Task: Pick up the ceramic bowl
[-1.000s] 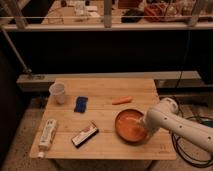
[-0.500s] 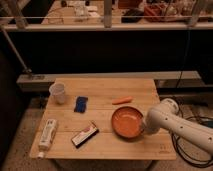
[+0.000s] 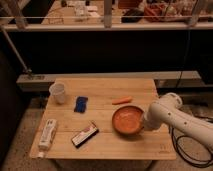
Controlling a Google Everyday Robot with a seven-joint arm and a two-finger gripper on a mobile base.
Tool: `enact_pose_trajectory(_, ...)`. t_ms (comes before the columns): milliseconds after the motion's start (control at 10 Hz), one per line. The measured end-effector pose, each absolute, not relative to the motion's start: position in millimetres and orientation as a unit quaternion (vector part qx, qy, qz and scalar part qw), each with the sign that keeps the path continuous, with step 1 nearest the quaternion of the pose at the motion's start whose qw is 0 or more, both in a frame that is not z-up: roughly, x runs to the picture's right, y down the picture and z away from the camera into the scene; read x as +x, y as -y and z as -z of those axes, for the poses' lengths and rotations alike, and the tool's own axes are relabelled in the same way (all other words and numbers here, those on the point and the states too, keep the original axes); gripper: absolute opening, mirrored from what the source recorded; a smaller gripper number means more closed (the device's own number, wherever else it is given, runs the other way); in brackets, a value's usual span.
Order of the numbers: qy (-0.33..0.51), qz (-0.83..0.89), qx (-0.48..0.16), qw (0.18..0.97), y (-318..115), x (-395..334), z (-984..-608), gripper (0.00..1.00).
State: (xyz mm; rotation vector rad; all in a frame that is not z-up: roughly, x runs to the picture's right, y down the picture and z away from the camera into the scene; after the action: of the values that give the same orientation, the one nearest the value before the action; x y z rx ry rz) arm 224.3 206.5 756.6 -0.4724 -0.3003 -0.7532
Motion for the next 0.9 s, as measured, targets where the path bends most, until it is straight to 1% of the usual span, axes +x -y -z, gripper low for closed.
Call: enact_pose_trajectory(900,0.148,0.374,-0.221,0.888,-189,215,-742,0.01)
